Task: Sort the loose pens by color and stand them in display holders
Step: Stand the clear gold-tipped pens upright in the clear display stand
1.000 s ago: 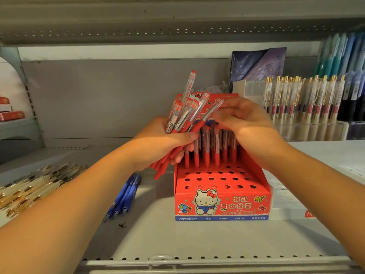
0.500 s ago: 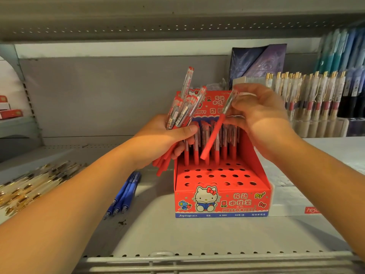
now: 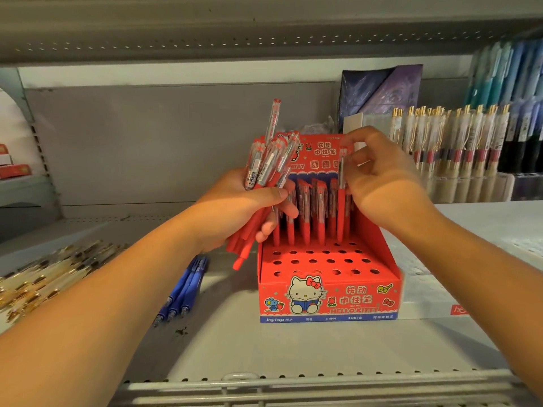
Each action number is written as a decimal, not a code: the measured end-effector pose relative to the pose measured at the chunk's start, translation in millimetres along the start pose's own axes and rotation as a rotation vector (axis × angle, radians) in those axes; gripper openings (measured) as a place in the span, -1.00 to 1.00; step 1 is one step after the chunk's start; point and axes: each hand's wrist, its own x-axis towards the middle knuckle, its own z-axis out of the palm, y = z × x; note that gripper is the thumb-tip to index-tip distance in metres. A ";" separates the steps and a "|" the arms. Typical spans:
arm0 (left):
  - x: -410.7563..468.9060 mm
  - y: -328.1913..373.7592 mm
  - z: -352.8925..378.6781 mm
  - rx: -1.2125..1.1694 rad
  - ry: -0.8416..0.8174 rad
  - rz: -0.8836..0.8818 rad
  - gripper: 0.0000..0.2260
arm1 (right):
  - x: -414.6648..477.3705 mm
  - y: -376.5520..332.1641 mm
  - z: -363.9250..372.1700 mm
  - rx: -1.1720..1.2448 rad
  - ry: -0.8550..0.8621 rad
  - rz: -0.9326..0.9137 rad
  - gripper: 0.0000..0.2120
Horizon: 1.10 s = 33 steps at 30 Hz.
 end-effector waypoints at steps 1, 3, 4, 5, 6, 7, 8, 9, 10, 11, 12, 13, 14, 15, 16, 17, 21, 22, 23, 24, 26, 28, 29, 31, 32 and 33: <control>-0.3 0.6 1.2 0.002 0.004 0.003 -0.82 | 0.2 -1.5 -0.4 -0.016 -0.004 0.007 -0.61; -1.7 2.9 2.9 -0.004 0.002 0.006 -0.83 | -0.6 -3.2 -1.7 0.004 -0.001 0.012 -0.57; -2.6 4.1 3.3 -0.004 -0.006 0.004 -0.85 | -1.3 -3.5 -1.9 0.030 -0.006 0.022 -0.55; -3.3 5.0 4.0 0.001 -0.016 0.001 -0.86 | -2.3 -3.7 -2.1 0.048 -0.009 0.036 -0.55; -4.2 5.9 4.6 0.004 -0.022 0.001 -0.87 | -2.3 -3.6 -2.4 0.051 -0.005 0.041 -0.55; -4.6 6.7 5.1 0.001 -0.021 0.005 -0.88 | -1.9 -2.9 -2.7 0.036 -0.001 0.039 -0.56; -5.0 7.5 5.4 -0.007 -0.015 0.010 -0.89 | -1.7 -2.9 -3.2 0.010 0.002 0.031 -0.59; -5.0 8.2 5.4 -0.016 -0.004 0.014 -0.91 | -2.3 -3.0 -3.9 -0.014 0.004 0.021 -0.62; -4.9 8.7 5.4 -0.024 0.005 0.014 -0.93 | -3.0 -2.9 -4.5 -0.041 0.003 0.016 -0.66; -4.8 8.9 5.6 -0.024 0.010 0.011 -0.94 | -4.1 -2.3 -4.8 -0.080 -0.009 0.015 -0.68; -5.0 9.1 5.9 -0.016 0.012 0.004 -0.94 | -5.1 -1.7 -4.9 -0.135 -0.044 0.026 -0.70; -4.8 8.6 6.2 -0.007 0.013 -0.004 -0.93 | -6.1 -1.1 -4.1 -0.194 -0.109 0.048 -0.70; -5.3 8.7 6.6 -0.002 0.010 -0.013 -0.92 | -7.7 -1.2 -3.2 -0.239 -0.193 0.084 -0.71; -5.6 8.6 6.9 0.000 0.005 -0.021 -0.92 | -9.6 -1.4 -2.1 -0.264 -0.269 0.115 -0.70; -6.1 8.9 6.9 0.002 -0.002 -0.025 -0.92 | -11.0 -1.3 -1.5 -0.279 -0.314 0.132 -0.70; -6.5 9.4 7.0 0.009 -0.011 -0.025 -0.91 | -11.4 -0.8 -1.2 -0.296 -0.328 0.134 -0.70; -7.4 11.5 8.4 0.014 -0.023 -0.020 -0.91 | -11.6 -1.8 -3.1 -0.440 -0.209 0.022 -0.81; -7.5 11.7 8.4 0.006 -0.020 -0.019 -0.92 | -12.8 -2.8 -3.8 -0.429 -0.159 -0.007 -0.83; -7.5 11.8 8.5 0.010 -0.024 -0.017 -0.92 | -13.9 -4.0 -4.1 -0.381 -0.109 -0.037 -0.83; -7.7 12.0 8.7 0.023 -0.034 -0.016 -0.91 | -15.2 -6.1 -3.8 -0.299 -0.064 -0.066 -0.85; -7.6 11.7 9.6 0.026 -0.049 -0.019 -0.90 | -17.8 -13.2 -2.6 -0.040 -0.039 -0.087 -0.89; -6.9 11.0 10.1 -0.007 -0.052 -0.022 -0.92 | -20.9 -21.5 -0.4 0.245 -0.122 -0.024 -0.93; -6.4 10.3 10.3 -0.019 -0.057 -0.023 -0.93 | -22.3 -24.2 1.0 0.329 -0.178 0.020 -0.94; -5.9 8.9 10.7 -0.032 -0.075 -0.024 -0.94 | -24.9 -25.2 3.4 0.393 -0.279 0.066 -0.91; -5.7 8.5 10.5 -0.041 -0.083 -0.027 -0.94 | -25.7 -24.8 4.0 0.410 -0.315 0.071 -0.90; -5.4 8.1 10.3 -0.051 -0.092 -0.028 -0.94 | -25.8 -24.3 3.9 0.426 -0.335 0.076 -0.89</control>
